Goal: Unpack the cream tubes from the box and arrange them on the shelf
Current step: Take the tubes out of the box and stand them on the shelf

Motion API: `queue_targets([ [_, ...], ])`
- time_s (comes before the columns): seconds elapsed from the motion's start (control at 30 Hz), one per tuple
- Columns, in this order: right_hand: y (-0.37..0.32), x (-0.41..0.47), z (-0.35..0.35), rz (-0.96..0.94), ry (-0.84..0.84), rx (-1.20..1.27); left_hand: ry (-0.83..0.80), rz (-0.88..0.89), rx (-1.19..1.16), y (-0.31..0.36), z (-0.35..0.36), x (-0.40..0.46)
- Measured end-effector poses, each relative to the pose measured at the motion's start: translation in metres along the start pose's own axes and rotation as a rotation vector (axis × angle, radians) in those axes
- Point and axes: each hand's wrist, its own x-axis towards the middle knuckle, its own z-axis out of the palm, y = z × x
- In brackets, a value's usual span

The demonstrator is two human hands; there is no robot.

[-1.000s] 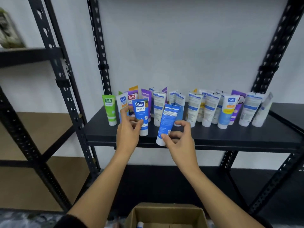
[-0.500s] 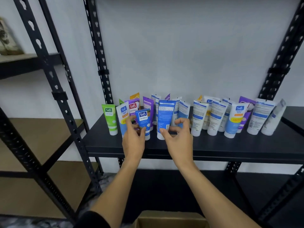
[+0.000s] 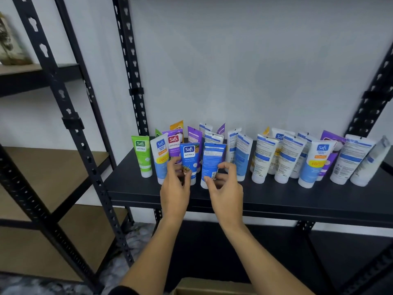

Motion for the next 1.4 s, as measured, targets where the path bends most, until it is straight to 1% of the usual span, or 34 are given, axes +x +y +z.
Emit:
queue_targets([
  [0.17, 0.003, 0.004, 0.005, -0.026, -0.018, -0.073, -0.038, 0.001, 0.013, -0.007, -0.005, -0.005],
  [0.3, 0.003, 0.005, 0.008, -0.023, -0.041, -0.142, -0.021, 0.105, 0.181, -0.018, -0.004, -0.023],
  [0.47, 0.005, 0.004, 0.012, -0.005, -0.022, -0.185, -0.016, 0.221, 0.436, -0.034, -0.005, -0.041],
  [0.7, 0.007, 0.005, 0.012, 0.005, -0.057, -0.206, -0.122, 0.277, 0.602, -0.036, -0.015, -0.045],
  [0.83, 0.012, 0.002, 0.007, -0.012, -0.07, -0.16, -0.166, 0.276, 0.645, -0.036, -0.018, -0.047],
  [0.9, 0.015, -0.002, 0.002, -0.032, -0.069, -0.175, -0.188, 0.271, 0.663, -0.035, -0.019, -0.047],
  [0.97, 0.02, -0.009, -0.006, -0.07, -0.073, -0.283, -0.207, 0.271, 0.684, -0.034, -0.02, -0.049],
  [1.03, 0.029, -0.019, -0.014, -0.148, -0.086, -0.427, -0.219, 0.281, 0.698, -0.034, -0.021, -0.054],
  [1.17, 0.043, -0.04, -0.025, -0.293, -0.214, -0.735, -0.238, 0.274, 0.701, -0.034, -0.024, -0.068],
  [1.27, 0.05, -0.056, -0.032, -0.328, -0.27, -0.796, -0.264, 0.252, 0.682, -0.036, -0.028, -0.082],
  [1.4, 0.063, -0.085, -0.048, -0.324, -0.317, -0.754, -0.317, 0.184, 0.606, -0.05, -0.034, -0.125],
])
